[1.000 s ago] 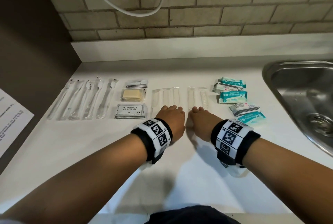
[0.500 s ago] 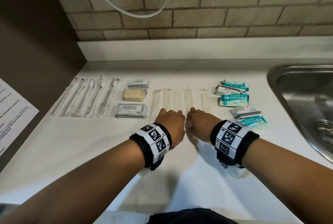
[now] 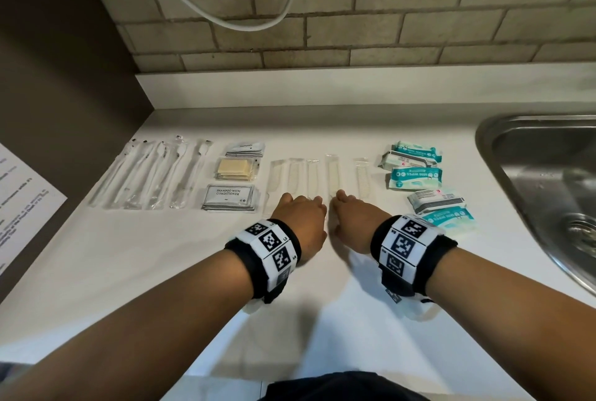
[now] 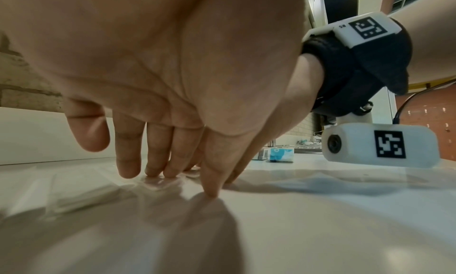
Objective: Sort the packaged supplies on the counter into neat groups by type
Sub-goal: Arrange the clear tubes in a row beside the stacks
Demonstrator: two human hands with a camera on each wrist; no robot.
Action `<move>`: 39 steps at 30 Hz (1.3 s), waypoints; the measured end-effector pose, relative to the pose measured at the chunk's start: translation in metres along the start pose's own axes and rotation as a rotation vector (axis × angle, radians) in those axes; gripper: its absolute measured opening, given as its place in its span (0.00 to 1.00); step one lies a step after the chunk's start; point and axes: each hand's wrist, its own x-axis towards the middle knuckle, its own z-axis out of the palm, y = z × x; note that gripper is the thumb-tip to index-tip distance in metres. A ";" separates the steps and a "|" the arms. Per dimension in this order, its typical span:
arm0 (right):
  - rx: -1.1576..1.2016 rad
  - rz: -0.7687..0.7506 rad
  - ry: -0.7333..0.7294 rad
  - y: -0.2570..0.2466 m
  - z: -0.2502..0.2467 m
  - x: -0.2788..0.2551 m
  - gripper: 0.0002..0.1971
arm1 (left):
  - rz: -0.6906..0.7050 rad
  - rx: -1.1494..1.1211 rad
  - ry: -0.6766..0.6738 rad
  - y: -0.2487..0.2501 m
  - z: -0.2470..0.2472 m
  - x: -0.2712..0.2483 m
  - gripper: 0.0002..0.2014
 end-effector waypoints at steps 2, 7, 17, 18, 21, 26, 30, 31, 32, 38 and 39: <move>-0.005 0.001 0.003 -0.001 0.001 0.001 0.32 | -0.002 -0.004 0.002 0.000 0.000 0.000 0.16; -0.004 0.007 -0.005 -0.001 0.001 0.000 0.33 | -0.007 -0.012 -0.001 0.000 -0.001 -0.001 0.16; 0.021 0.030 0.016 -0.002 0.002 0.001 0.29 | 0.002 -0.021 0.015 -0.001 -0.003 -0.003 0.15; 0.016 0.017 0.016 -0.001 0.000 0.000 0.30 | 0.003 -0.027 0.021 -0.001 -0.004 -0.003 0.15; 0.000 -0.004 0.048 0.005 -0.007 -0.005 0.30 | 0.011 -0.054 0.066 -0.001 -0.004 -0.001 0.17; -0.058 0.164 0.040 0.018 -0.012 -0.005 0.28 | 0.037 -0.099 0.067 0.008 -0.008 0.011 0.25; -0.032 0.220 0.002 0.020 -0.007 -0.010 0.25 | 0.057 -0.087 0.043 0.020 -0.004 0.027 0.22; -0.017 0.216 0.001 0.019 -0.007 -0.011 0.24 | 0.059 -0.072 0.030 0.021 -0.002 0.030 0.20; -0.006 0.212 0.006 0.019 -0.008 -0.012 0.24 | 0.060 -0.051 0.028 0.022 0.001 0.032 0.19; -0.047 0.137 0.018 0.019 -0.013 -0.011 0.21 | 0.046 0.005 0.089 0.021 0.011 0.037 0.10; -0.061 0.108 0.016 0.020 -0.013 -0.010 0.21 | 0.042 0.013 0.082 0.021 0.011 0.037 0.10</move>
